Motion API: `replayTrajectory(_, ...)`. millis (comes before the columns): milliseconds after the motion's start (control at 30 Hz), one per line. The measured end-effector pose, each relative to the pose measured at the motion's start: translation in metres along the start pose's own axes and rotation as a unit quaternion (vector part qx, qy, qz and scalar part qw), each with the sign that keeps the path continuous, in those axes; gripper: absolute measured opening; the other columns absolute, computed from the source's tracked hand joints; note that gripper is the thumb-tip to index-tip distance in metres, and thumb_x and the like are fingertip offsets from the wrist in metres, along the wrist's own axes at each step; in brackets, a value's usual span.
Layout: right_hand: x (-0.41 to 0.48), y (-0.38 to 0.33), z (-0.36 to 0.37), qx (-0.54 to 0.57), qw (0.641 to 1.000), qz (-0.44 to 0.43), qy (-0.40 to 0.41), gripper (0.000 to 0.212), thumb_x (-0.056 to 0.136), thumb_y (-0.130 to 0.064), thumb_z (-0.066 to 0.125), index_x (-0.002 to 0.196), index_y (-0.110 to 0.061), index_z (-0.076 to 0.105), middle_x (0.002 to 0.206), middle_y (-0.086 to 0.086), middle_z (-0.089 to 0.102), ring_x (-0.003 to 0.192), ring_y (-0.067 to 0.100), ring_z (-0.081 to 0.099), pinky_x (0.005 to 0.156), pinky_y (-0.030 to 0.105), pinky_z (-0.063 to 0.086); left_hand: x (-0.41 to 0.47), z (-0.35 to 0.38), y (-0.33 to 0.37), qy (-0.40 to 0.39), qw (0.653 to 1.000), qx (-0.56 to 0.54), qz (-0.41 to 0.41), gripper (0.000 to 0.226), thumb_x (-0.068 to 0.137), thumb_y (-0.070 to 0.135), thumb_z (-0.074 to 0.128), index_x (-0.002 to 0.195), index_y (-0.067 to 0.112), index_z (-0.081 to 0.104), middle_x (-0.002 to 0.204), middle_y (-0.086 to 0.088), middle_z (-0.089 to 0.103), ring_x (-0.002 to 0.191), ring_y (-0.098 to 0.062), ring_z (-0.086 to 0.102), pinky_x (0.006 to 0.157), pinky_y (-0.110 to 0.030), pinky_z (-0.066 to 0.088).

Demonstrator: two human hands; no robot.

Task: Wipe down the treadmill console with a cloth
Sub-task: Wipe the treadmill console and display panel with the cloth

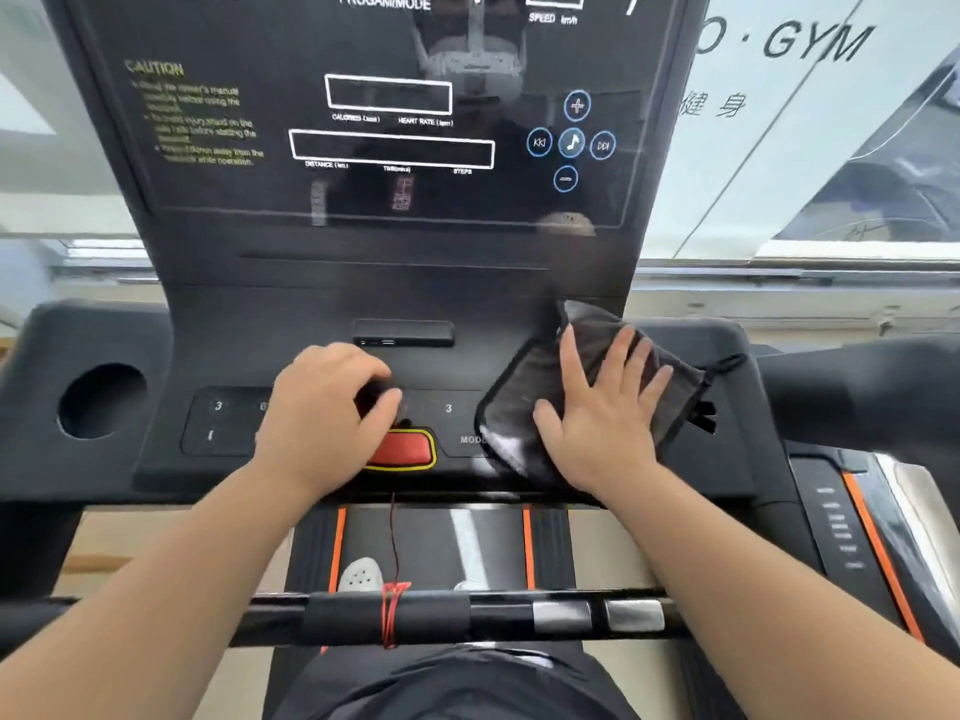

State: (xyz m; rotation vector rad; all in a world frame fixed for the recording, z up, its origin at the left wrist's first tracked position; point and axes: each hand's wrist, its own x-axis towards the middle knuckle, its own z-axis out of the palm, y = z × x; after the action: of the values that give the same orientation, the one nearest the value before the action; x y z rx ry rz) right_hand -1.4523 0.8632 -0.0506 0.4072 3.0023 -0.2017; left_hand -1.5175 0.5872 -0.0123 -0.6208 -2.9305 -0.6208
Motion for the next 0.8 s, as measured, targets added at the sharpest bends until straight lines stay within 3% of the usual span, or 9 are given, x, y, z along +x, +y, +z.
replayTrajectory(67, 0.009, -0.02, 0.002, -0.005, 0.999, -0.028, 0.03, 0.092, 0.087, -0.077, 0.014, 0.164, -0.03, -0.003, 0.163, 0.035, -0.02, 0.151, 0.051, -0.02, 0.12, 0.068, -0.013, -0.007, -0.002, -0.017, 0.011, 0.999, 0.021, -0.044, 0.043, 0.083, 0.049, 0.05, 0.097, 0.015, 0.072, 0.104, -0.004, 0.07, 0.096, -0.032, 0.062, 0.088, -0.042, 0.047)
replayTrajectory(167, 0.017, -0.048, 0.007, -0.013, 0.996, -0.075, 0.042, 0.104, 0.084, -0.089, 0.019, 0.164, -0.026, -0.002, 0.162, 0.035, -0.021, 0.151, 0.051, -0.02, 0.123, 0.065, -0.006, -0.018, -0.003, -0.032, 0.014, 0.995, 0.039, -0.089, 0.051, 0.082, 0.054, 0.048, 0.105, 0.015, 0.072, 0.116, -0.006, 0.066, 0.106, -0.034, 0.059, 0.094, -0.046, 0.045)
replayTrajectory(233, 0.015, -0.057, 0.01, -0.027, 0.991, -0.124, 0.032, 0.1, 0.087, -0.086, 0.021, 0.165, -0.025, 0.003, 0.165, 0.032, -0.016, 0.153, 0.049, -0.016, 0.124, 0.064, 0.0, -0.022, -0.002, -0.038, 0.027, 0.993, 0.048, -0.101, 0.053, 0.082, 0.054, 0.047, 0.107, 0.014, 0.071, 0.119, -0.007, 0.064, 0.107, -0.036, 0.058, 0.094, -0.048, 0.045)
replayTrajectory(367, -0.016, -0.034, 0.017, -0.033, 0.976, -0.211, 0.026, 0.081, 0.093, -0.073, 0.03, 0.162, -0.029, 0.026, 0.171, 0.02, 0.009, 0.156, 0.044, 0.007, 0.123, 0.063, 0.017, -0.023, 0.004, -0.043, 0.044, 0.99, 0.051, -0.121, 0.053, 0.082, 0.054, 0.049, 0.111, 0.014, 0.07, 0.126, -0.009, 0.061, 0.112, -0.039, 0.055, 0.096, -0.052, 0.044)
replayTrajectory(467, -0.026, 0.011, 0.013, -0.056, 0.983, -0.175, 0.003, 0.101, 0.083, -0.087, 0.032, 0.164, -0.027, 0.02, 0.17, 0.024, 0.004, 0.155, 0.05, 0.004, 0.123, 0.066, 0.013, -0.021, 0.009, -0.044, 0.044, 0.99, 0.054, -0.126, 0.053, 0.082, 0.053, 0.052, 0.114, 0.014, 0.068, 0.13, -0.01, 0.059, 0.117, -0.04, 0.052, 0.098, -0.053, 0.042)
replayTrajectory(567, -0.009, 0.026, 0.0, -0.05, 0.997, -0.065, 0.01, 0.123, 0.072, -0.101, 0.016, 0.165, -0.022, 0.011, 0.166, 0.034, -0.003, 0.152, 0.057, -0.003, 0.122, 0.068, 0.0, -0.021, 0.013, -0.045, 0.05, 0.989, 0.05, -0.133, 0.051, 0.084, 0.049, 0.053, 0.118, 0.014, 0.066, 0.133, -0.012, 0.058, 0.12, -0.04, 0.05, 0.1, -0.054, 0.041)
replayTrajectory(667, 0.016, -0.002, -0.006, -0.044, 0.997, -0.049, 0.038, 0.124, 0.071, -0.102, 0.014, 0.165, -0.021, 0.007, 0.162, 0.04, -0.012, 0.152, 0.054, -0.014, 0.122, 0.065, -0.006, -0.024, 0.012, -0.044, 0.065, 0.988, 0.026, -0.14, 0.05, 0.088, 0.046, 0.046, 0.12, 0.012, 0.065, 0.135, -0.013, 0.056, 0.121, -0.04, 0.048, 0.102, -0.052, 0.039)
replayTrajectory(800, 0.029, -0.044, 0.003, -0.033, 0.991, -0.112, 0.067, 0.111, 0.082, -0.091, 0.025, 0.165, -0.02, 0.007, 0.163, 0.039, -0.011, 0.152, 0.053, -0.012, 0.124, 0.064, -0.001, -0.031, 0.005, -0.045, 0.073, 0.986, 0.03, -0.148, 0.048, 0.089, 0.043, 0.047, 0.12, 0.012, 0.064, 0.137, -0.013, 0.054, 0.124, -0.04, 0.046, 0.103, -0.052, 0.038)
